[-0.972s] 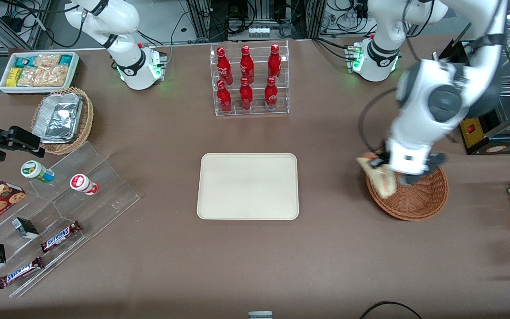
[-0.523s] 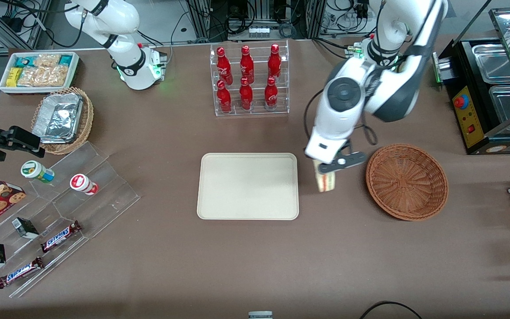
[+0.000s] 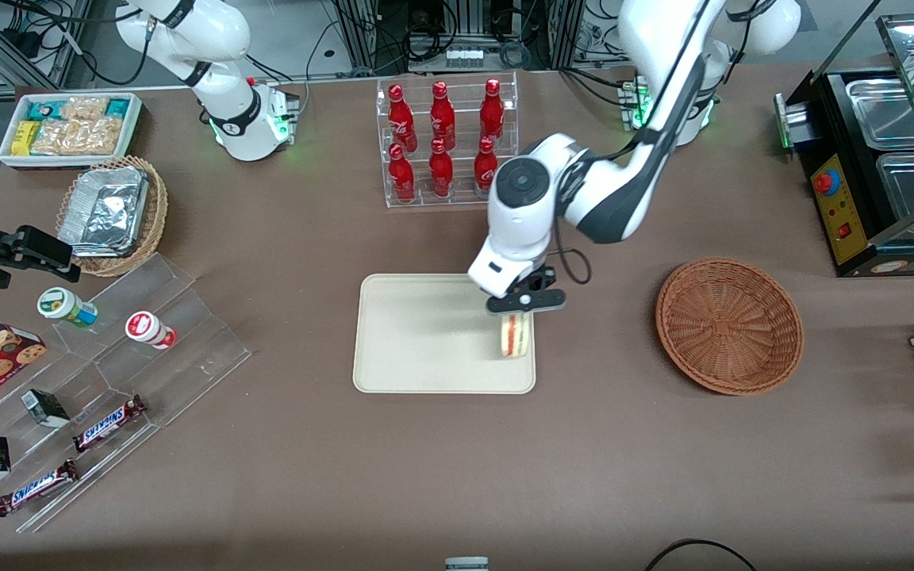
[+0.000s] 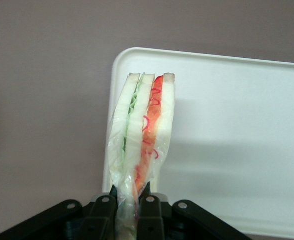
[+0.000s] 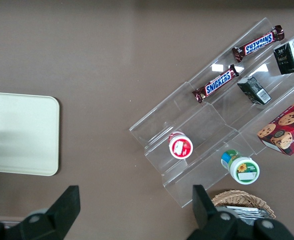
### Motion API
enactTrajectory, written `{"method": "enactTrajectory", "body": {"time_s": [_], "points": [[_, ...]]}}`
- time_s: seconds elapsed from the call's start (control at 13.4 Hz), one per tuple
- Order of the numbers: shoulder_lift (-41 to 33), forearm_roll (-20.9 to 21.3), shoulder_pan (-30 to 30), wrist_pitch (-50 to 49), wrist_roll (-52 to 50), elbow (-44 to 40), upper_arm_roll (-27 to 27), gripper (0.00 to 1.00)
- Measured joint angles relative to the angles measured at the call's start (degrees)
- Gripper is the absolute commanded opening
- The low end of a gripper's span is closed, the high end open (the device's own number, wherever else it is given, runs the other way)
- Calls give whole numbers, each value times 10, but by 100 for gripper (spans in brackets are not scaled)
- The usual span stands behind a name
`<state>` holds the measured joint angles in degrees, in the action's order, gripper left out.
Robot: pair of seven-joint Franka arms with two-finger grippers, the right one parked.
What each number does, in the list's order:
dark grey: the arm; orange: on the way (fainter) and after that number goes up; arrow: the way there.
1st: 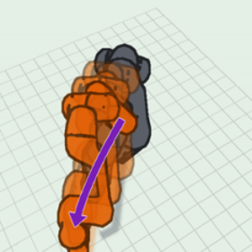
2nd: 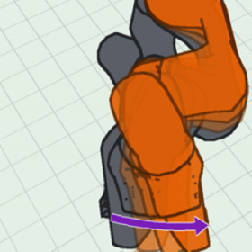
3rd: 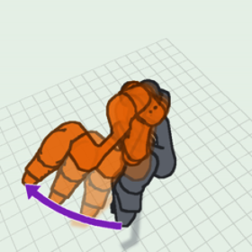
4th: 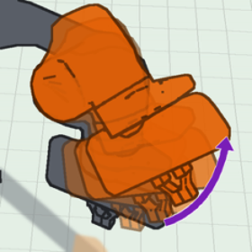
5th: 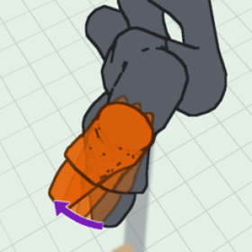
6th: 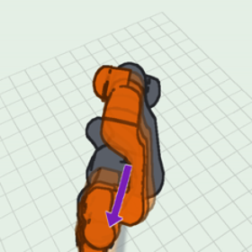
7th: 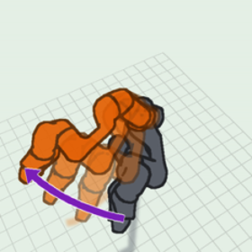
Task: Place sandwich from basket to tray
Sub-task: 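Lower the sandwich onto the white tray and open the left gripper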
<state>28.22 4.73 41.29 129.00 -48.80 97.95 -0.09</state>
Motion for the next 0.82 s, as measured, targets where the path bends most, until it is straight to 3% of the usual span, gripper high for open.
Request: {"method": "enactTrajectory", "body": {"time_s": [0.37, 0.45, 0.6, 0.67, 0.82], "points": [[70, 3, 15, 26, -16, -32, 0, 0], [73, 3, 17, 27, -16, -33, 0, 5], [75, 3, 19, 34, -16, -34, 0, 55], [75, 3, 19, 38, -16, -34, -1, 97], [75, 4, 19, 40, -17, -34, -1, 100]]}}
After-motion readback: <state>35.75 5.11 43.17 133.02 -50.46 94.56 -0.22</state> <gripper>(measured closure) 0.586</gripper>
